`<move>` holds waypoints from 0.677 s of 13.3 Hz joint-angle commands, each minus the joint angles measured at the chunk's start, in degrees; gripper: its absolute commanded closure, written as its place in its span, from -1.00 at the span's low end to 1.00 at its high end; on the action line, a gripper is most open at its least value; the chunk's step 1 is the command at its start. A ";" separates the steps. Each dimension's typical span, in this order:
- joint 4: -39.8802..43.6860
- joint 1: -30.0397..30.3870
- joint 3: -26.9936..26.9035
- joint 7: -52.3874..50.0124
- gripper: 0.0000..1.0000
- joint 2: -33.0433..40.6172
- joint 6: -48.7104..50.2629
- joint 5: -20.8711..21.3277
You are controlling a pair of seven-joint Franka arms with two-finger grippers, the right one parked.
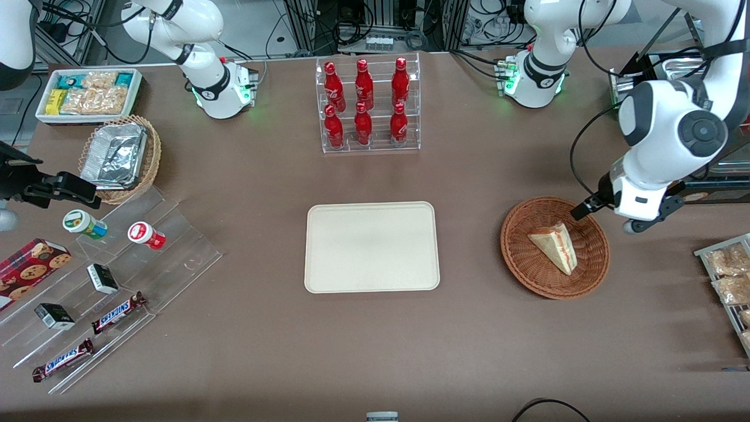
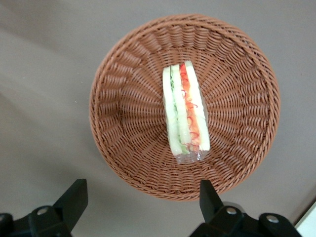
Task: Place sandwich from basket to tray
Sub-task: 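Lower the left gripper onto the sandwich and close on it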
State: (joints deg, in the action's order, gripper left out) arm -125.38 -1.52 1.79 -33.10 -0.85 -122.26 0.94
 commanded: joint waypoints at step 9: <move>5.23 -2.26 0.40 -5.13 -1.00 -9.43 -3.85 0.56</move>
State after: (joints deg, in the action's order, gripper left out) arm -121.70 -3.39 2.15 -36.44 -8.01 -124.72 0.94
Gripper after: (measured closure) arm 0.000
